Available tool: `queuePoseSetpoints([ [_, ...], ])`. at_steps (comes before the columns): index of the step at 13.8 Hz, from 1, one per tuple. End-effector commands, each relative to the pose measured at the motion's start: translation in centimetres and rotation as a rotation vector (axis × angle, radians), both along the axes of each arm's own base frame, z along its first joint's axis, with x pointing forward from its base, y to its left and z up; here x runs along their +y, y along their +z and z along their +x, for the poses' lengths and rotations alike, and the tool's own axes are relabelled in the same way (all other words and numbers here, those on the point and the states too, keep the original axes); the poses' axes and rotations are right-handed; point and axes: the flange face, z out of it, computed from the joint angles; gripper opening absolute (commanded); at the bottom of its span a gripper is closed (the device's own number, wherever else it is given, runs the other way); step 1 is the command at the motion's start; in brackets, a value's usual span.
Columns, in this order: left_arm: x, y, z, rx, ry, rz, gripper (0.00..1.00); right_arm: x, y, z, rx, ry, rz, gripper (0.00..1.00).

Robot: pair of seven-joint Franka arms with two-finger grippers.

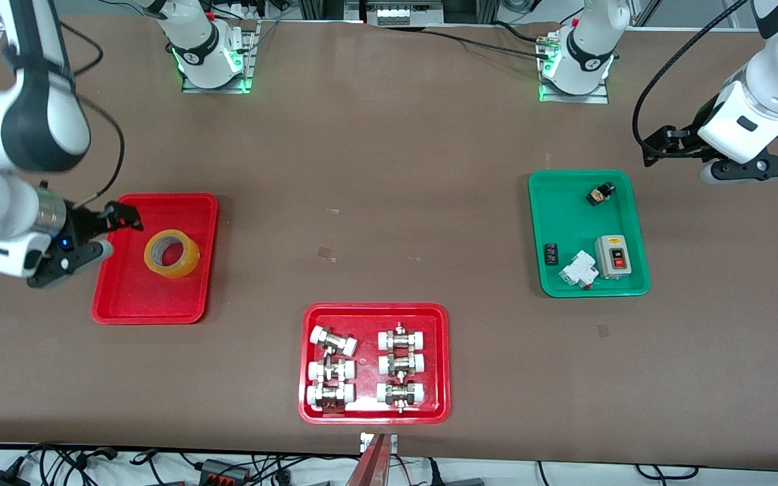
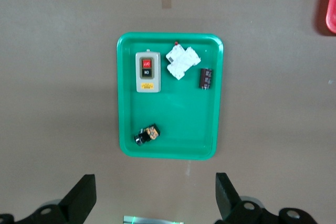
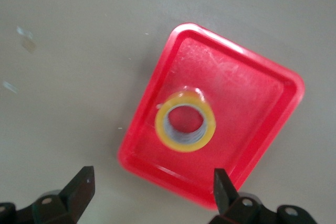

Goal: Left arm passes tape to right arm into tray

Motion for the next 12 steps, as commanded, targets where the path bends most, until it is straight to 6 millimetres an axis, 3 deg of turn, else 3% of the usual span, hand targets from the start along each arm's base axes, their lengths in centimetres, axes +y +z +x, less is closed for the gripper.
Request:
queuePoseSetpoints([
  [1,-0.7,-1.0,1.1,-0.03,-0.038,-0.019,1.0,1.8,4.9,-3.1,-0.026,-0.14,-0.047,1.0],
  [4,-5.4,-3.9,2.0,-0.019,-0.128,-0.013,1.0,3.4,10.1,-7.5,-0.09,-0.249,-0.055,1.0],
  [6,-7.5,-3.8,1.5,-0.026,-0.165,0.021,1.0,3.3,11.9,-9.6,-0.116,-0.256,-0.046,1.0],
  [9,-7.0,-3.1,1.5,-0.04,-0.144,0.022,1.0,2.5,12.9,-11.5,-0.123,-0.271,-0.045,1.0],
  [12,-6.4,-3.2,1.5,-0.038,-0.134,0.023,1.0,0.9,14.5,-10.5,-0.09,-0.36,-0.058,1.0],
])
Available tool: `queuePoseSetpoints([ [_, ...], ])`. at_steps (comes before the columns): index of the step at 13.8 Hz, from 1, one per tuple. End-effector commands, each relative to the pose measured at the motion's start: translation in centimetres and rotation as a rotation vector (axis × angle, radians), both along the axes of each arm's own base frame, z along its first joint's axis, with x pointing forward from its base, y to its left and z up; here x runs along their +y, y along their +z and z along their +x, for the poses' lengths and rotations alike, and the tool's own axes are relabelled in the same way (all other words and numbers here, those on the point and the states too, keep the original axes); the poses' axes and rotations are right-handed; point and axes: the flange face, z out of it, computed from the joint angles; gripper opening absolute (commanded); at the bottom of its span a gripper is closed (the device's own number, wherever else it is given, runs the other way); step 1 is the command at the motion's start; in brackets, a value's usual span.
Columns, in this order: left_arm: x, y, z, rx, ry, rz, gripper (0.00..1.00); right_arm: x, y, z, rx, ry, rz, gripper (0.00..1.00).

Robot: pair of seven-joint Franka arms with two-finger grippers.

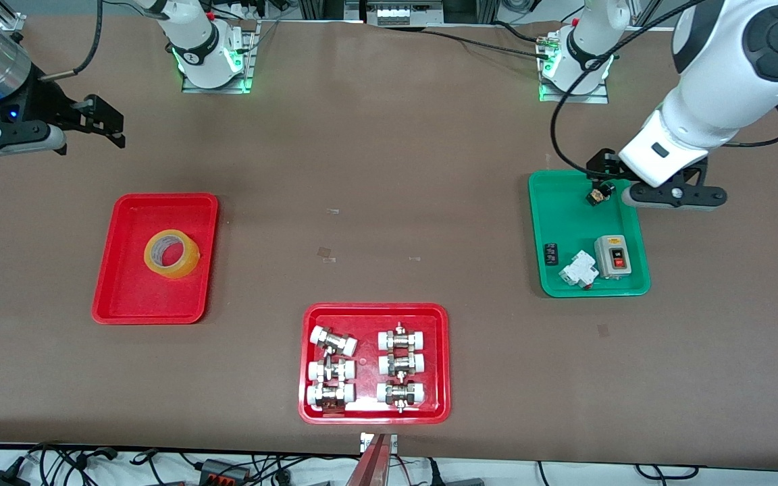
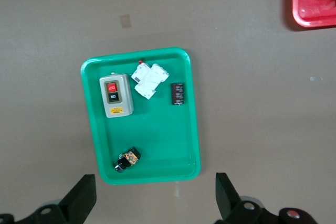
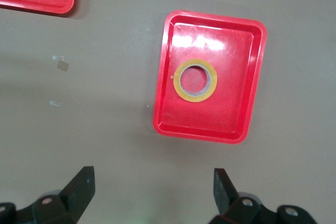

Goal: Left arm passes tape to right arm into tray

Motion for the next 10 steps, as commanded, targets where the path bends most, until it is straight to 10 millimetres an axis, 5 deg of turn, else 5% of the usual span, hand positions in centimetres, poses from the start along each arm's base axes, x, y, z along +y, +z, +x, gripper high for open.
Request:
queuePoseSetpoints([
  [1,-0.1,0.5,-0.2,-0.018,-0.007,0.014,1.0,-1.5,1.5,1.2,0.03,-0.113,-0.009,1.0],
  [4,1.0,0.8,0.6,-0.044,0.011,0.006,1.0,-1.7,3.1,1.6,-0.004,-0.129,0.002,1.0],
  [10,1.3,1.1,0.8,-0.062,0.015,0.003,1.0,-1.8,2.6,1.9,0.011,-0.123,0.002,1.0],
])
